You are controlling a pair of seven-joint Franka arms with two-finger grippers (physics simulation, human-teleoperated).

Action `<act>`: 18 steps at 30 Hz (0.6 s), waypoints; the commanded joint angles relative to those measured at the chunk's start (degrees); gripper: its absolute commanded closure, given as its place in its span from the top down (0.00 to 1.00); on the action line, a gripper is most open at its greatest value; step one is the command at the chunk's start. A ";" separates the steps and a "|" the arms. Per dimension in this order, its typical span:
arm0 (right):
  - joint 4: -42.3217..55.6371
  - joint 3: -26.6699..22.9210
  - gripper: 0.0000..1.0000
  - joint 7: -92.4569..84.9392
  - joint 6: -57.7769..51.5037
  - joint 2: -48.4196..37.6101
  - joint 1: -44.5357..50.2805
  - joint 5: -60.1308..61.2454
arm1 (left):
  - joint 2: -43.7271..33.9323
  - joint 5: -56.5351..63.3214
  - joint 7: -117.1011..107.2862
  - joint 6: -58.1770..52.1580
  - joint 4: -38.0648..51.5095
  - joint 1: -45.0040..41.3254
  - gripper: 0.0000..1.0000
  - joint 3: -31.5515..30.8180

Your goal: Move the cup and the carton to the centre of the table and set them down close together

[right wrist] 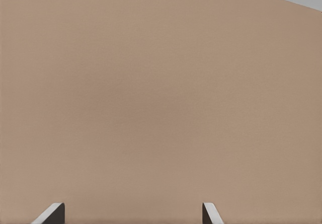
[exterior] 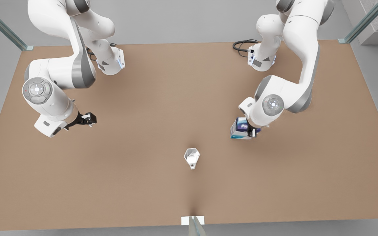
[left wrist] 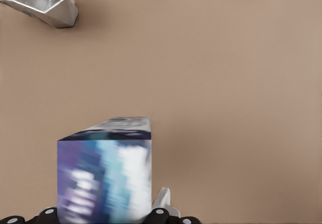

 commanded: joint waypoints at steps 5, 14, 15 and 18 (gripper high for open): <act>0.00 0.00 1.00 0.00 0.00 0.03 0.00 0.00 | 1.89 -0.73 -19.90 -0.30 3.43 -11.81 0.43 -0.91; 0.00 0.00 1.00 0.00 0.35 0.03 0.00 0.09 | 10.42 -5.48 -23.34 9.01 5.63 -19.63 0.43 -1.00; 0.00 0.00 1.00 0.00 0.35 0.03 0.00 0.09 | 10.68 -5.48 -23.34 9.10 5.72 -19.98 0.43 -0.99; 0.00 0.00 1.00 0.00 0.35 0.03 0.00 0.09 | 12.61 -4.95 -24.30 11.74 5.81 -22.18 0.43 -0.91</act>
